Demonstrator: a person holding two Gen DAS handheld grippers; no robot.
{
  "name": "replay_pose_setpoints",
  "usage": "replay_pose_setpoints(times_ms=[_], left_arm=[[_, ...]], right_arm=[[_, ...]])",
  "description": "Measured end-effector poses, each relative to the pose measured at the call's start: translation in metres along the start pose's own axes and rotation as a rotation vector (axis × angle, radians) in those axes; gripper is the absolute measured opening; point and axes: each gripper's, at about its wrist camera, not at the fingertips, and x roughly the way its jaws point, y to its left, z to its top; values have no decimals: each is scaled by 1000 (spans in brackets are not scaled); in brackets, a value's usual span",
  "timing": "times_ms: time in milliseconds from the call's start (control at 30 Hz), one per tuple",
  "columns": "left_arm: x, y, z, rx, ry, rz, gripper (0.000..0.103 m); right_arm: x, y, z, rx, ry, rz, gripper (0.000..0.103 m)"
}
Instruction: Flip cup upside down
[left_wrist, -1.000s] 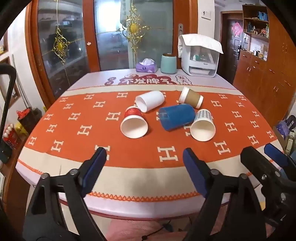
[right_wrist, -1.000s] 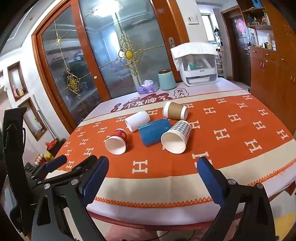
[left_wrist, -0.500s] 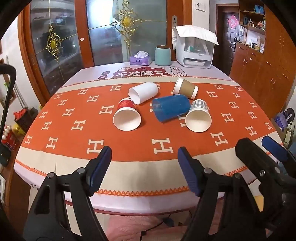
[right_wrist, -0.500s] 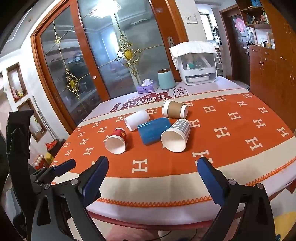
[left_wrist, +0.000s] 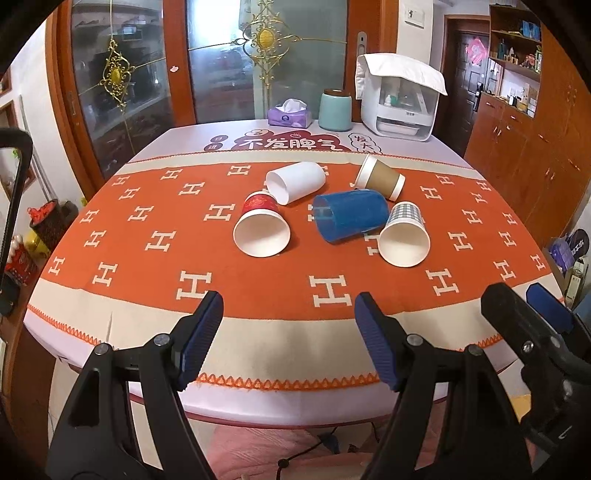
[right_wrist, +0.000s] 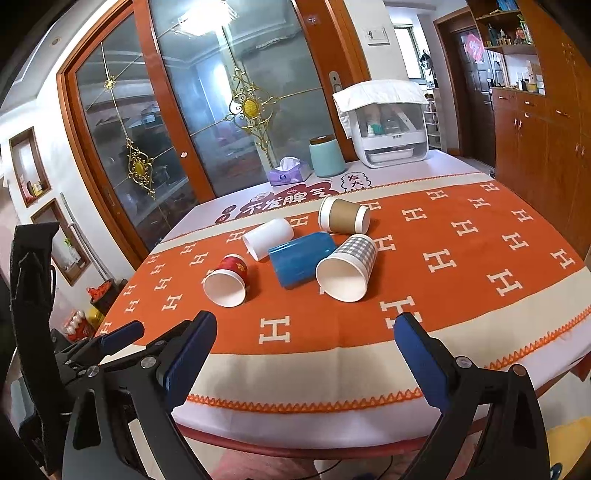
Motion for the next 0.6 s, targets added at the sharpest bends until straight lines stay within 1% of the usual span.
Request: replay_pose_setpoints(times_ms=[333,600], left_arm=[[0,1,0,-12,-8,-3,72],[4,1,1,-11,3,-1,72]], right_arm=[[6,0,-1,0,10,1,98],[10,-1,-4,1,16,-1,98]])
